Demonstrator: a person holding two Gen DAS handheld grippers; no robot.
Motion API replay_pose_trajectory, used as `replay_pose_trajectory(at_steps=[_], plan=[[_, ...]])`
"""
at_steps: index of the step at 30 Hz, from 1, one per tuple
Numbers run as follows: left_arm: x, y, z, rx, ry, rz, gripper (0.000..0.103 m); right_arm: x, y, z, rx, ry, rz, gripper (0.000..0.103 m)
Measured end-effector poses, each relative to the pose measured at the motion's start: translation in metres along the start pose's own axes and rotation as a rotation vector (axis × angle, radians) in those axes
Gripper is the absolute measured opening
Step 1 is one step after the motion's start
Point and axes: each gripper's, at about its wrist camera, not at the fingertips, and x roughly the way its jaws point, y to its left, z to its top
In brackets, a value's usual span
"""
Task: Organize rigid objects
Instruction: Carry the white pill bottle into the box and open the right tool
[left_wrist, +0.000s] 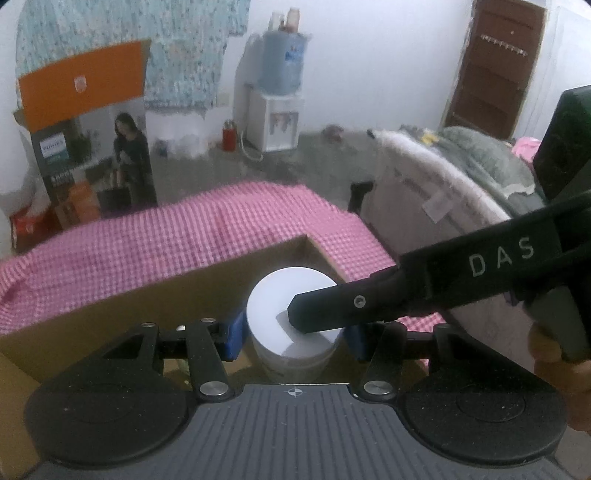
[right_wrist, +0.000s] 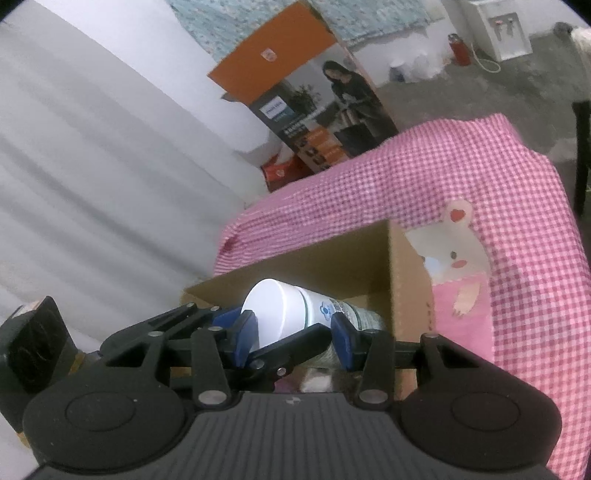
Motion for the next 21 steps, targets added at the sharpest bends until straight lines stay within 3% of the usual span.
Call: replay_pose_trajectory(at_steps=[8,21], plan=[[0.021,-0.001,0.002,-0.009,0.064,-0.002,0.053,0.014,-0.007,-0.003,-0.087,0.001,-0.087,0.049],[0.026,-0.007,0.003,0.049,0.079,0.045,0.053,0.017,-0.003,-0.002,-0.162,-0.007,-0.088,0.050]])
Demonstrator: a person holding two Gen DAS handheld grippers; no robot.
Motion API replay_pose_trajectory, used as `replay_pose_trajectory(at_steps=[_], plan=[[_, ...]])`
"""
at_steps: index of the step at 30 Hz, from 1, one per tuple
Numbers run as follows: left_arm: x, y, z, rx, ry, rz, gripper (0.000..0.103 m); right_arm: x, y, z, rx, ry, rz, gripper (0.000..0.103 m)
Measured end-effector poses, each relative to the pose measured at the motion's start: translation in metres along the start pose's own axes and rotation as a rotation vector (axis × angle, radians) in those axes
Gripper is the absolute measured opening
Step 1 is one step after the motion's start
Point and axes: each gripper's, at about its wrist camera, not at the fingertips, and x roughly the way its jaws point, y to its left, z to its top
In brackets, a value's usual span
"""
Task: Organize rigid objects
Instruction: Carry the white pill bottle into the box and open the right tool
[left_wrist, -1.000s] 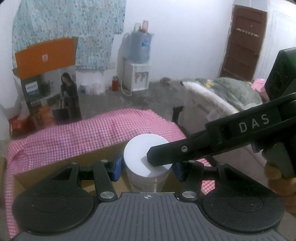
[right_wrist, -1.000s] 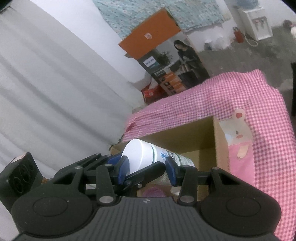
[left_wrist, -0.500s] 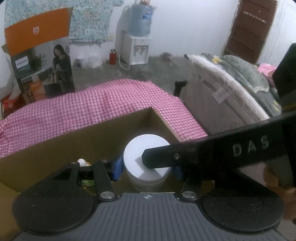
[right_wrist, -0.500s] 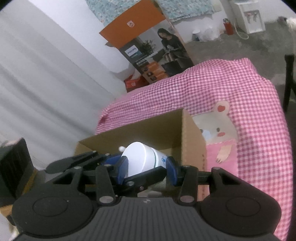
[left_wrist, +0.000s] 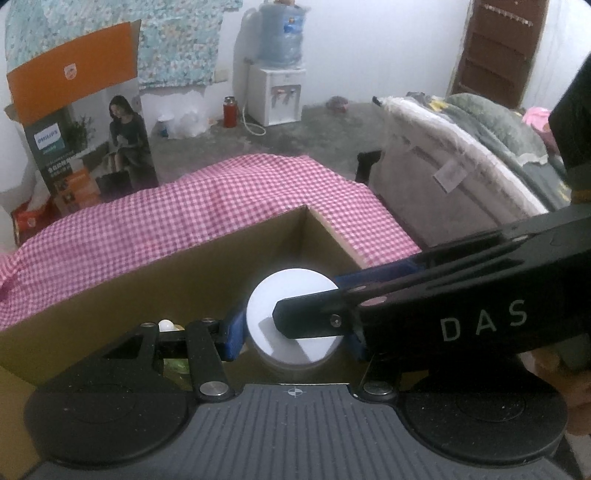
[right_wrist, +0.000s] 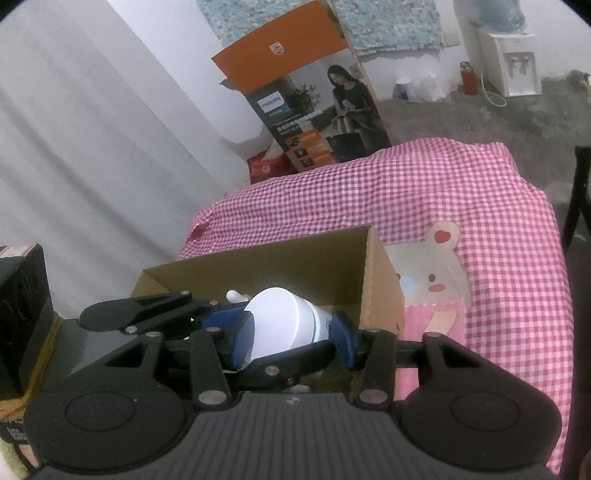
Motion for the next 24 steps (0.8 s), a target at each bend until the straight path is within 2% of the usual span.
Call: replay_pose_trajectory(at_steps=[7,15,18,20,24], plan=[[0.009,0.004,-0.002,-0.010,0.043,-0.006,0.053,0.000,0.000,0.001,-0.001,0.001,-0.002,0.052],[0.014,-0.001,-0.003,0.009,0.049,-0.011,0.056,-0.003,-0.005,-0.001,0.009,-0.013,0.025,0.054],[0.012,-0.001,-0.004,-0.001,0.048,-0.021,0.064,-0.007,-0.006,-0.002,0.020,-0.024,0.038,0.056],[0.008,-0.001,-0.005,-0.005,0.048,-0.027,0.074,-0.010,-0.006,-0.004,0.026,-0.037,0.040,0.057],[-0.007,-0.007,-0.007,0.014,0.031,-0.009,0.083,-0.021,-0.005,-0.006,0.039,-0.061,0.050,0.066]])
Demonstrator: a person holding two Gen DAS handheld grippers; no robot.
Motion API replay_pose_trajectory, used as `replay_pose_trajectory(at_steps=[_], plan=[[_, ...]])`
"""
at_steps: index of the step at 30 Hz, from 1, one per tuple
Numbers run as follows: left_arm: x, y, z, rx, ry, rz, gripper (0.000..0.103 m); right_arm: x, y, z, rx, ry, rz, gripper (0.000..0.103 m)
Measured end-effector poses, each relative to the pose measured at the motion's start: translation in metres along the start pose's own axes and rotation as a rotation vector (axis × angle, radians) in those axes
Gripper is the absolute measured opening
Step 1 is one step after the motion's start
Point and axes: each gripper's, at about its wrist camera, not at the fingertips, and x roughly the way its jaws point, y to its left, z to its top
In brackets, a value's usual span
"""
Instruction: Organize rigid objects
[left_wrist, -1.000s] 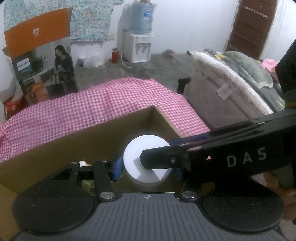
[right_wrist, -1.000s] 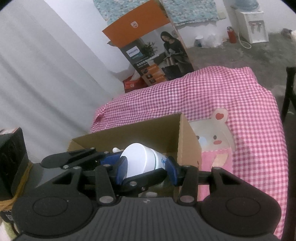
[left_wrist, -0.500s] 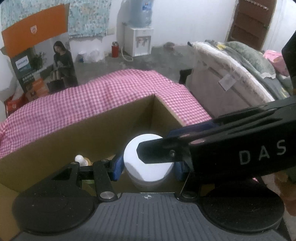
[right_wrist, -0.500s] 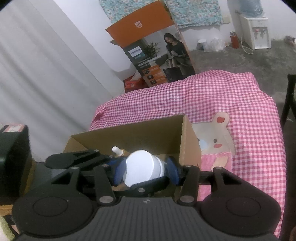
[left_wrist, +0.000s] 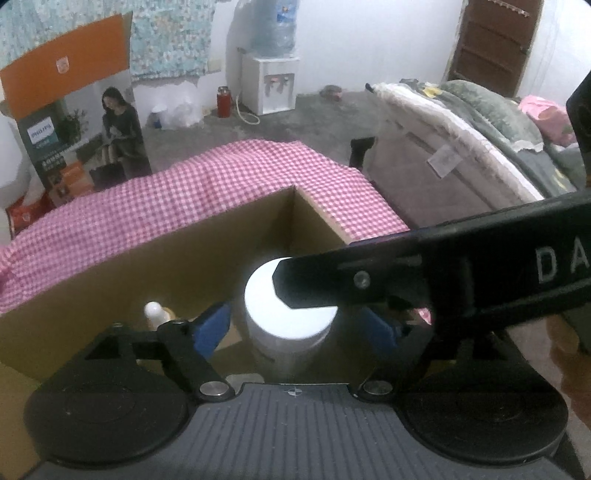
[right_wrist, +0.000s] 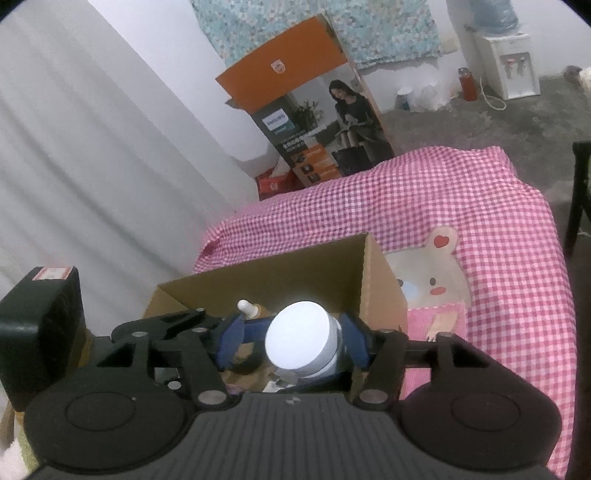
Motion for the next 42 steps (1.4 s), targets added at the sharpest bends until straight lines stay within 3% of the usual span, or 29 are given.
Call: replay_pose_trajectory(at_steps=[2,10,14,18,23,32,39,42], plan=[[-0.011,-0.004,-0.001,0.013,-0.012,0.012,0.095,-0.007,0.002,-0.003,0.000,-0.015,0.003,0.070],[-0.087,-0.009,-0.020,0.007,-0.132,0.026,0.101,-0.062,0.033,-0.019,-0.011,-0.138,0.015,0.081],[-0.133,-0.011,-0.041,0.014,-0.222,0.013,0.103,-0.101,0.060,-0.039,-0.075,-0.232,0.015,0.100],[-0.171,-0.014,-0.067,-0.029,-0.304,0.005,0.103,-0.133,0.084,-0.071,-0.126,-0.309,-0.010,0.103],[-0.194,-0.014,-0.102,-0.086,-0.367,0.102,0.103,-0.154,0.105,-0.115,-0.130,-0.357,-0.064,0.103],[-0.187,0.006,-0.130,-0.206,-0.291,0.182,0.103,-0.154,0.126,-0.178,-0.149,-0.400,-0.229,0.103],[-0.182,0.023,-0.142,-0.291,-0.267,0.250,0.103,-0.137,0.142,-0.187,-0.198,-0.374,-0.352,0.103],[-0.181,0.024,-0.147,-0.317,-0.265,0.320,0.103,-0.129,0.153,-0.188,-0.247,-0.363,-0.397,0.103]])
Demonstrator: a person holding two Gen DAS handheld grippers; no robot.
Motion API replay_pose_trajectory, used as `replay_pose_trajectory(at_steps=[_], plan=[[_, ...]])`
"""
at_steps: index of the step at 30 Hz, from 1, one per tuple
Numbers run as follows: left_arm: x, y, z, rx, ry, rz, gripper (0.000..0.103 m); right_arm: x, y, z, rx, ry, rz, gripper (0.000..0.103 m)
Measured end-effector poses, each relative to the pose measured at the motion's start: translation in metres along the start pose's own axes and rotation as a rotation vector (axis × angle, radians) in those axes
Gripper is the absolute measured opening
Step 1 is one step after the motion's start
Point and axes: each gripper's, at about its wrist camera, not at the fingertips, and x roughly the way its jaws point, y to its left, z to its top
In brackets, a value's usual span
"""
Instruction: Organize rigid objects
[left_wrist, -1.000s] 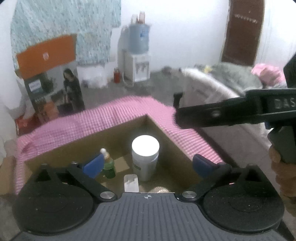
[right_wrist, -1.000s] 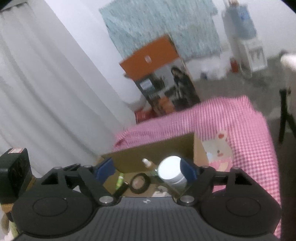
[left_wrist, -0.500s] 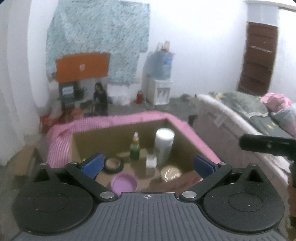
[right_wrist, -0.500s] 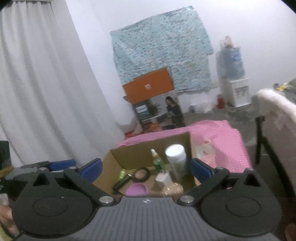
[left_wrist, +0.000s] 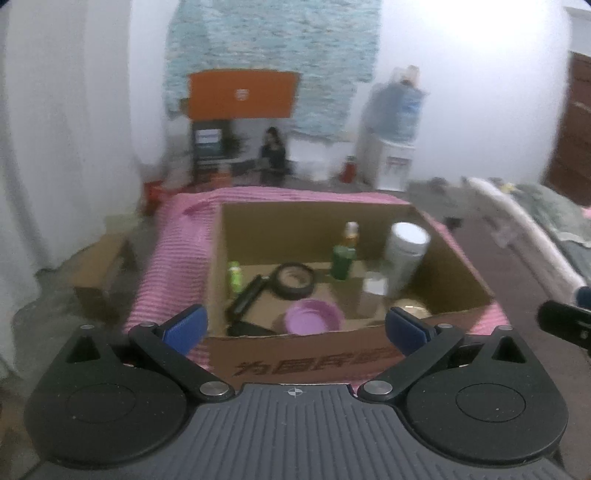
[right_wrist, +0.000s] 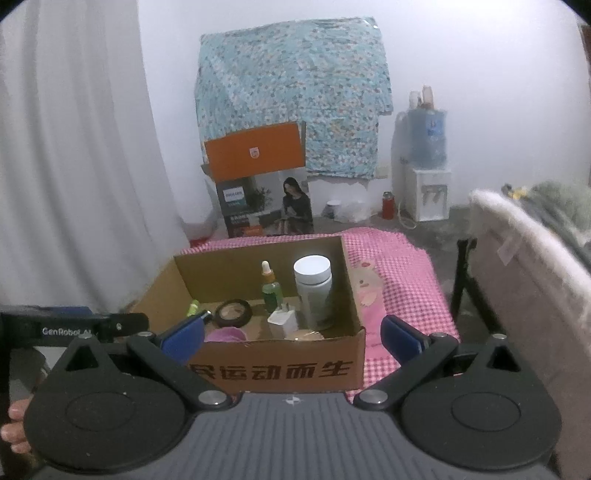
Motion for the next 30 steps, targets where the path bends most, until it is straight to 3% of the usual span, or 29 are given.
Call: replay_pose_trajectory(at_steps=[4,9,17,30], plan=[[0.001,0.006,-0.005,-0.066,0.006,0.050,0.103,0.002,0.017,-0.004,-0.071,-0.005,-0.063,0.103],[0.000,0.013,-0.007,-0.146,0.007,0.029,0.103,0.007,0.030,-0.005,-0.114,-0.023,-0.120,0.103],[-0.004,0.004,-0.008,-0.101,-0.018,0.022,0.103,0.007,0.031,-0.003,-0.138,-0.029,-0.183,0.103],[0.013,-0.021,-0.012,0.018,0.033,0.003,0.103,0.010,0.001,-0.014,-0.022,0.004,-0.106,0.103]])
